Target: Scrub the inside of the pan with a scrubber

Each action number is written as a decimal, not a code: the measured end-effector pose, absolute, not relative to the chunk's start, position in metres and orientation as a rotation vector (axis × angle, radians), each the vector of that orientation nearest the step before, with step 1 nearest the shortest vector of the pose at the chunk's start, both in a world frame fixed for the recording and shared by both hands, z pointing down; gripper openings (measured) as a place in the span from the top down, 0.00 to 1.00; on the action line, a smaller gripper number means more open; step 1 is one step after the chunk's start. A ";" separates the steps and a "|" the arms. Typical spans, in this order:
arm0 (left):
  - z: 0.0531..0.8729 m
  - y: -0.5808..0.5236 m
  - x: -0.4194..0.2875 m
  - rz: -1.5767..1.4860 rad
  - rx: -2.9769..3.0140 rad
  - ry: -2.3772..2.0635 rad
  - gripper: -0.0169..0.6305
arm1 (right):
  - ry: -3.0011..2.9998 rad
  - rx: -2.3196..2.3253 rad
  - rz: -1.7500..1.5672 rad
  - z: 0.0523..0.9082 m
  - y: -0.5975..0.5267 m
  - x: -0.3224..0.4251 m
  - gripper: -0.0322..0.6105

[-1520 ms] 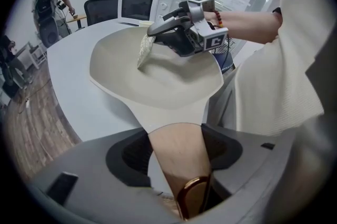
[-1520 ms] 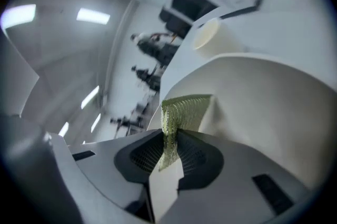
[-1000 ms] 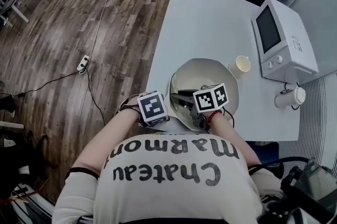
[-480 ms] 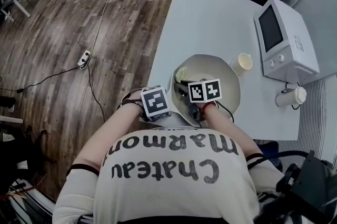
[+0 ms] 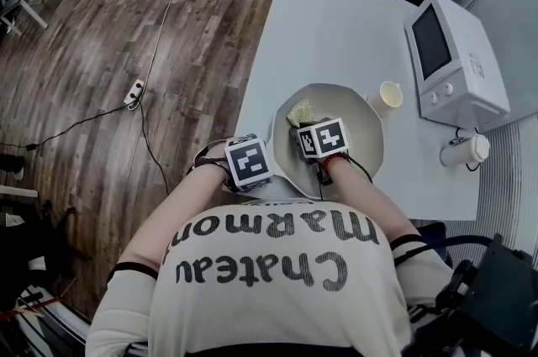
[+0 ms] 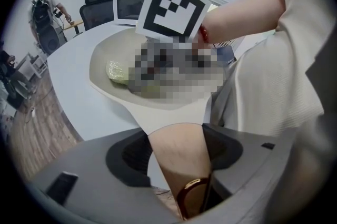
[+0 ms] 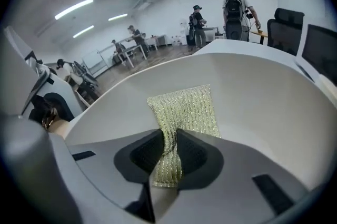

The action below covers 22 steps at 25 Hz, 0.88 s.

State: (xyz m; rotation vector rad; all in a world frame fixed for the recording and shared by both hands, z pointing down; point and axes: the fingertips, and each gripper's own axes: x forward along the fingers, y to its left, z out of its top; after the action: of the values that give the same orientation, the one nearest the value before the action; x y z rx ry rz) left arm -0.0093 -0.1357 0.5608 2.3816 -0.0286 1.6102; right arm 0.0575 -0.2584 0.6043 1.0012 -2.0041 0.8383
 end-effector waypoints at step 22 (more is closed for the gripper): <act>0.562 -0.141 -0.008 1.578 2.356 -0.079 0.56 | -1.636 1.125 0.623 0.617 -0.257 0.176 0.83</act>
State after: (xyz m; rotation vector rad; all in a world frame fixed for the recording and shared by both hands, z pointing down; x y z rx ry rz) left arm -0.0076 -0.1411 0.5622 2.3556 -0.0786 1.5783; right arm 0.1764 -0.2568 0.6166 1.1248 -1.6360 0.6229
